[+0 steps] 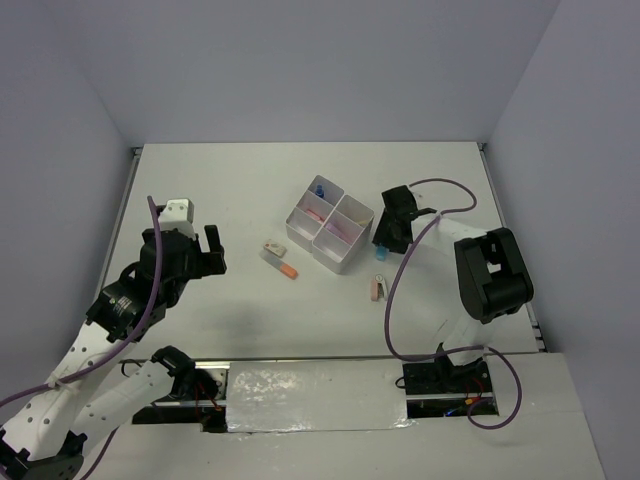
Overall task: Sort the stationery into containers
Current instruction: Pick up the stationery from the center of the board.
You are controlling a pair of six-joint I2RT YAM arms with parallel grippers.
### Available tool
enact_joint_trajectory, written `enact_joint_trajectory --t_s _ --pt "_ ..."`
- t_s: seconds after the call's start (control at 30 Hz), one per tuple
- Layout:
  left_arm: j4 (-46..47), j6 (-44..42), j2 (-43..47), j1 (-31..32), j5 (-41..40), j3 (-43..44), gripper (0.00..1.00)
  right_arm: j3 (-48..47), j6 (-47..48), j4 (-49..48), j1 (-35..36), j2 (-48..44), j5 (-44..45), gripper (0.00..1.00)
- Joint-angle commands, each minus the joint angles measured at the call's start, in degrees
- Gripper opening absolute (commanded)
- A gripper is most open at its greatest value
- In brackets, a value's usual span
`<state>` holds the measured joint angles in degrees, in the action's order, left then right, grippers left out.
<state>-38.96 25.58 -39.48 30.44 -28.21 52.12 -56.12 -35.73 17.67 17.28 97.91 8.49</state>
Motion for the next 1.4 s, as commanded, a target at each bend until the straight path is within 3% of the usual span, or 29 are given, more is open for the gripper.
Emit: enact_joint_trajectory --t_s 0.0,0.33,0.43,0.63,0.67,0.8,0.93,1.03,1.2,1.37 --pt "2.0 -0.9 0.7 -0.3 0.5 -0.4 0.99 0.4 0.3 0.6 0.3 0.1 1.9 0.51" --pt "1.9 -0.5 1.6 -0.3 0.4 -0.5 0.99 -5.0 8.4 11.2 0.2 4.7 1.9 0.45" --pt "2.0 -0.6 1.7 -0.3 0.7 -0.6 0.99 -3.0 9.2 9.1 -0.9 2.6 -0.8 0.34" --pt "2.3 -0.2 0.0 -0.3 2.6 0.1 0.99 1.6 12.5 4.9 -1.8 -4.0 -3.7 0.02" --pt "2.5 -0.1 -0.2 -0.3 3.2 0.2 0.99 1.8 13.0 4.9 -1.8 -5.4 -2.8 0.01" --pt "2.9 1.2 -1.4 -0.3 8.0 1.9 0.99 2.3 15.7 5.9 -1.3 -15.8 -0.1 0.00" --pt "4.9 1.9 -2.2 -0.3 12.1 4.0 0.99 1.2 23.6 8.1 0.3 -27.1 -5.4 0.00" --pt "5.8 1.4 -3.0 -0.4 12.0 3.8 0.99 -1.2 30.8 11.1 5.6 -30.4 -7.9 0.00" --pt "4.3 1.0 -5.0 -0.4 13.5 4.3 0.99 -14.7 35.2 26.6 11.3 -22.2 -12.7 0.00" --pt "8.0 5.4 -5.4 -0.4 21.9 6.8 0.99 -19.2 39.1 29.4 18.3 -22.1 -12.0 0.00"
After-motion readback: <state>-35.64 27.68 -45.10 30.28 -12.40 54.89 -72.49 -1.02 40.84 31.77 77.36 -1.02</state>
